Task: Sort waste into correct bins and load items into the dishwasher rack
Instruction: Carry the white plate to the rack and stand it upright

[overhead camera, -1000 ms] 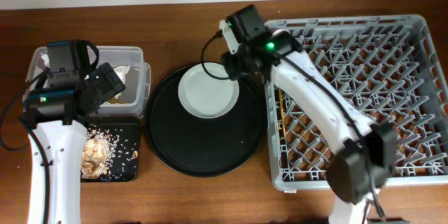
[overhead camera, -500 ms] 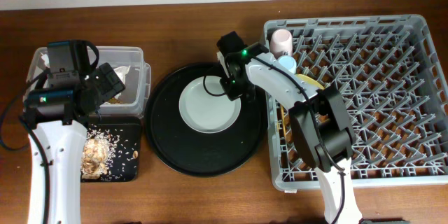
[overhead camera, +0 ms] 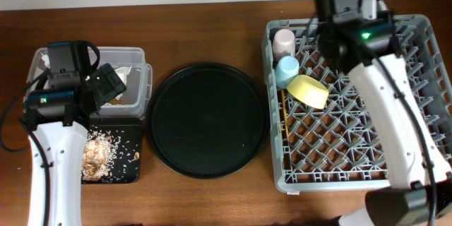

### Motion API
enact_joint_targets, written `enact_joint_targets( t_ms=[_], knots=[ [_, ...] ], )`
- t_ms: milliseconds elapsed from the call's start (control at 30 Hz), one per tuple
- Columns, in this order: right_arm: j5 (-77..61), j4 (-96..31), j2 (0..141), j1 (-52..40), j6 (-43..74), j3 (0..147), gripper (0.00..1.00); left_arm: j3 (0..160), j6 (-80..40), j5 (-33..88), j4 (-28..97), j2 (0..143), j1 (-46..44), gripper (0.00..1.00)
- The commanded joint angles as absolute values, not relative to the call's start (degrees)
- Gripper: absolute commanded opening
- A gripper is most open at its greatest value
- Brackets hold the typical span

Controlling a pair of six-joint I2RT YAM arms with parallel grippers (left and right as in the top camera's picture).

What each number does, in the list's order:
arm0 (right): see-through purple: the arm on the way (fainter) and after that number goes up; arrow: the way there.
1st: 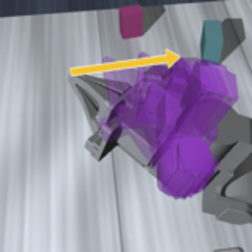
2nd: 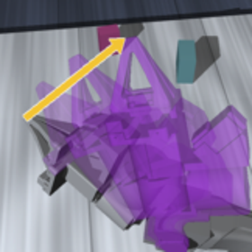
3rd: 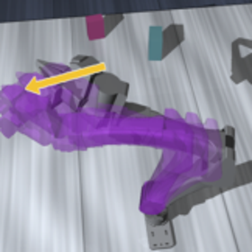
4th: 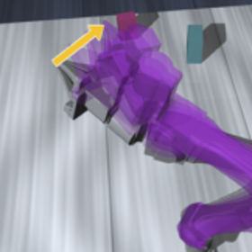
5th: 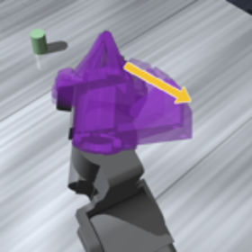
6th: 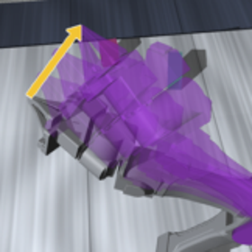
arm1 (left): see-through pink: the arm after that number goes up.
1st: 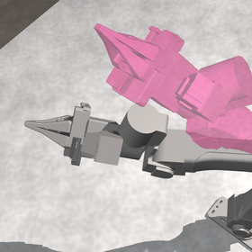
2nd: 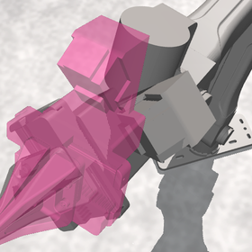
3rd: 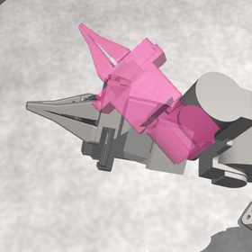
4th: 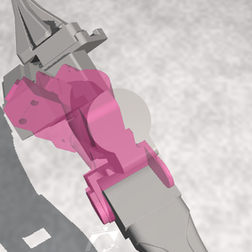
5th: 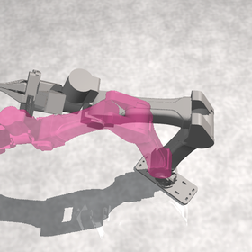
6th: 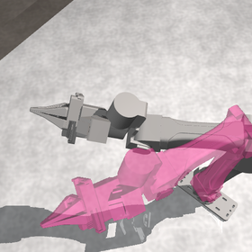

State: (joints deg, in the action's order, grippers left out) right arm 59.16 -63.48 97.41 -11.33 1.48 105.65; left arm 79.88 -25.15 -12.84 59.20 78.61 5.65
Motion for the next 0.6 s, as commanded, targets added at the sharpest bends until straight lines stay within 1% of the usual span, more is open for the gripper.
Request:
enact_joint_targets(
  t_ms=[0,133,200,300,367,400,433,467,500,533,567],
  knots=[
    [56.55,-63.46,100.36,-7.66,2.42,104.57,0.04,80.58,-25.67,-12.84,59.27,78.32,5.80,0.99],
    [55.61,-62.81,106.80,-6.83,2.74,101.51,0.04,80.58,-25.69,-12.84,59.27,78.32,5.80,0.99],
    [52.56,-62.85,109.51,-6.76,3.49,101.14,0.04,80.58,-25.67,-12.84,59.27,78.32,5.80,0.99],
    [49.45,-62.15,110.37,-6.76,3.46,101.14,0.05,80.58,-25.69,-12.84,59.24,78.32,5.80,0.99],
    [46.61,-60.42,110.37,-6.76,3.42,101.14,0.16,80.58,-25.69,-12.84,59.24,78.32,5.80,0.99],
    [45.67,-60.14,110.37,-6.76,3.42,101.14,0.28,80.58,-25.69,-12.84,59.27,78.32,5.80,0.99],
    [45.17,-59.53,110.34,-6.76,3.42,101.16,0.44,80.58,-25.69,-12.84,59.24,78.32,5.80,0.99],
    [45.17,-59.55,110.28,-6.79,3.44,101.27,0.49,80.58,-25.67,-12.84,59.24,78.32,5.80,0.99],
    [44.51,-59.55,109.54,-6.79,3.44,101.32,0.56,80.58,-25.69,-12.84,59.27,78.32,5.80,0.99],
    [38.39,-59.59,107.35,-6.76,3.44,102.13,0.66,80.58,-25.69,-12.84,59.24,78.32,5.80,0.99],
    [34.85,-59.75,106.06,-6.76,3.44,102.94,0.69,80.58,-25.69,-12.84,59.27,78.32,5.80,0.99]
  ],
)
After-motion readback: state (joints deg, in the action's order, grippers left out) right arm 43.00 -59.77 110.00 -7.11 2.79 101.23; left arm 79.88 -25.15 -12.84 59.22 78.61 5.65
